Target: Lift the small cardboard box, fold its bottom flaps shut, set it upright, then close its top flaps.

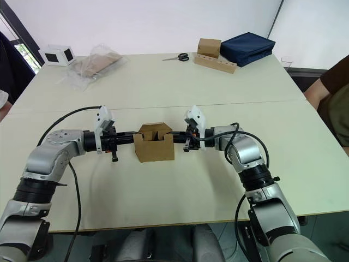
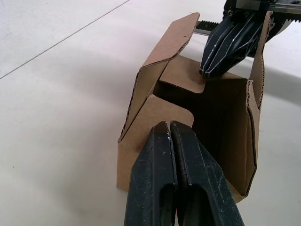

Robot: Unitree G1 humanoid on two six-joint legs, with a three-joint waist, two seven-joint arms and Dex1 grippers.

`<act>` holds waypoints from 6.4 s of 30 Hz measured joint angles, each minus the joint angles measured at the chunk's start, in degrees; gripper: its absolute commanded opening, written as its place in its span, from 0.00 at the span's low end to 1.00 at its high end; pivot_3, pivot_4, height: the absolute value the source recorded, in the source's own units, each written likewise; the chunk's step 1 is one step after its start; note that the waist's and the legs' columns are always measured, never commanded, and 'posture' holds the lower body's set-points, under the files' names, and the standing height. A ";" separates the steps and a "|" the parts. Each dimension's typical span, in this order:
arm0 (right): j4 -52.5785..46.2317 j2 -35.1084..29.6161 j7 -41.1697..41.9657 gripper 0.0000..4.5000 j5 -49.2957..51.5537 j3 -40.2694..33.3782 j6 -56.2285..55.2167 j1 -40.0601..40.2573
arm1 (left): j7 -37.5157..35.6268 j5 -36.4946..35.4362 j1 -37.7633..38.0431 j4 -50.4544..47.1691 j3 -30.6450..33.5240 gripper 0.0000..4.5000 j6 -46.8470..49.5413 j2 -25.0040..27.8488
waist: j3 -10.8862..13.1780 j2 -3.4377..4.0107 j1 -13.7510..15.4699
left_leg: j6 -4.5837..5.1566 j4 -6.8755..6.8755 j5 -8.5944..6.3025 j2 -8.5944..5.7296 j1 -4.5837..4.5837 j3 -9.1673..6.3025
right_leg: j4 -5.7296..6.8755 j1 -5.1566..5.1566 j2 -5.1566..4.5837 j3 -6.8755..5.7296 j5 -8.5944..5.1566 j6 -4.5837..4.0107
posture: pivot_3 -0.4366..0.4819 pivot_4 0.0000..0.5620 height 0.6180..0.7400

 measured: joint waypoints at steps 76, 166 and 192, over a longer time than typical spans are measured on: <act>-16.59 2.46 -11.51 0.00 4.05 3.08 9.15 5.95 | -10.12 7.28 -23.16 38.09 -1.97 0.01 -13.06 -10.95 | 0.03 -0.01 -0.05 | -0.02 -0.01 0.01 -0.04 -0.12 -0.03 | -0.06 -0.09 -0.01 -0.04 0.00 0.00 | 0.48 0.27 1.00; -17.09 -0.84 -8.97 0.00 1.59 2.32 10.47 4.14 | -7.05 -1.73 -0.04 -0.48 -1.06 0.01 1.26 -0.08 | 0.03 0.01 0.12 | -0.07 -0.04 0.04 -0.02 -0.10 -0.05 | -0.05 -0.06 -0.01 -0.03 0.00 0.00 | 0.48 0.27 1.00; 6.16 2.33 -0.44 0.00 5.34 -0.47 11.51 -13.99 | -6.15 -1.50 -0.21 -0.58 -1.53 0.01 0.41 -0.60 | 0.03 0.02 0.02 | -0.07 -0.05 0.04 -0.05 -0.11 -0.01 | -0.08 -0.07 -0.06 -0.03 0.01 0.01 | 0.48 0.27 1.00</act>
